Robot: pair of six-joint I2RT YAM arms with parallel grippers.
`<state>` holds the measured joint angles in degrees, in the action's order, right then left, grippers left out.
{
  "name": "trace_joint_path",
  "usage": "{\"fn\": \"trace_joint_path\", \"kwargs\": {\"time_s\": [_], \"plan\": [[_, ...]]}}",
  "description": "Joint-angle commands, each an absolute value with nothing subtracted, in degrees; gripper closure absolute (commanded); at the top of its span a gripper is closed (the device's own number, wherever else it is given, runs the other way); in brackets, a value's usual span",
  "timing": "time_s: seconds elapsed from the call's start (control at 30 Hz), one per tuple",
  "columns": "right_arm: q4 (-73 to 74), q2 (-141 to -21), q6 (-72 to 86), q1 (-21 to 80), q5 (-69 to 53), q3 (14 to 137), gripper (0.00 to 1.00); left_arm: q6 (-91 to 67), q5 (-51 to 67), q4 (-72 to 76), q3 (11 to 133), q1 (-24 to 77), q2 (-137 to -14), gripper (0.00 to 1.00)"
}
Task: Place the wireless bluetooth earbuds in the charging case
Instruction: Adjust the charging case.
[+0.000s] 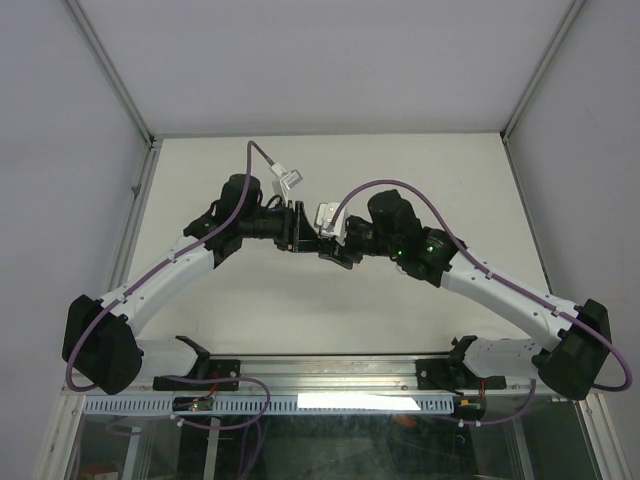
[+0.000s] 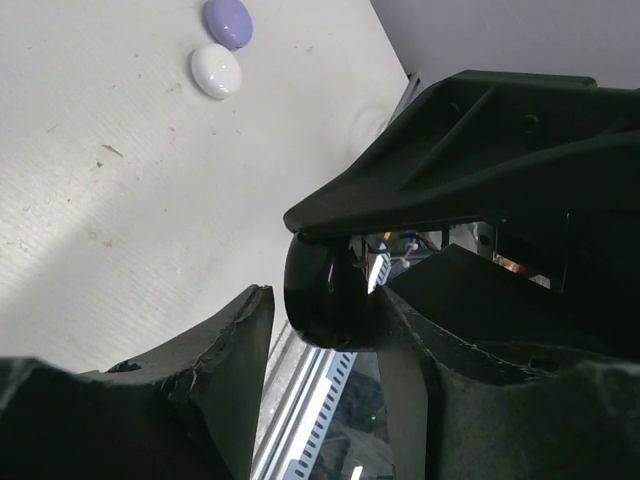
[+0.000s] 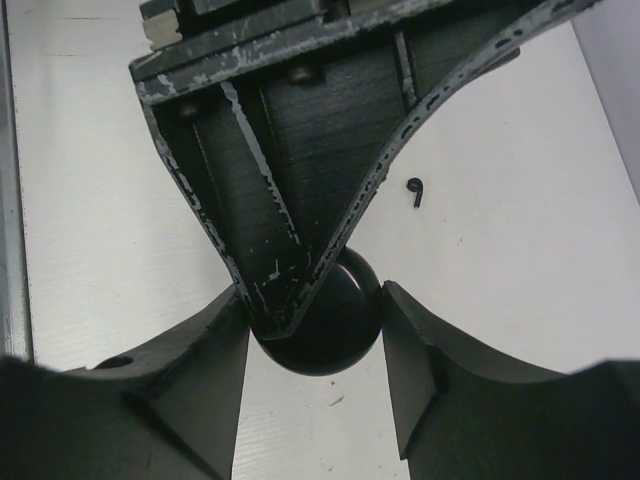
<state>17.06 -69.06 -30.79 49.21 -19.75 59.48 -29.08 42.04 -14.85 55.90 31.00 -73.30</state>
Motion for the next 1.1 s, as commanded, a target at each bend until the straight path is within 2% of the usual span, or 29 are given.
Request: {"fn": "trace_joint_path", "kwargs": {"time_s": [0.0,0.7,0.83,0.93,1.07], "plan": [[14.4,-68.9,-32.5,50.4,-19.6,63.0,0.63,-31.7,46.6,-9.8,57.3,30.3,-73.1,0.55],[12.9,-69.1,-34.5,51.9,-18.4,62.5,0.63,-36.4,52.6,-5.4,54.2,27.6,-72.8,0.66],[12.8,-69.5,-34.6,51.9,-19.1,62.6,0.63,-36.2,52.7,-5.4,54.0,27.6,-72.9,0.74],[13.0,-69.6,-34.5,51.9,-18.2,62.5,0.55,-35.4,51.9,-5.5,54.2,27.4,-72.3,0.85],[11.3,-67.8,-31.7,51.9,-16.4,60.9,0.37,-33.8,48.5,-5.7,53.8,26.6,-70.3,0.97]]}}
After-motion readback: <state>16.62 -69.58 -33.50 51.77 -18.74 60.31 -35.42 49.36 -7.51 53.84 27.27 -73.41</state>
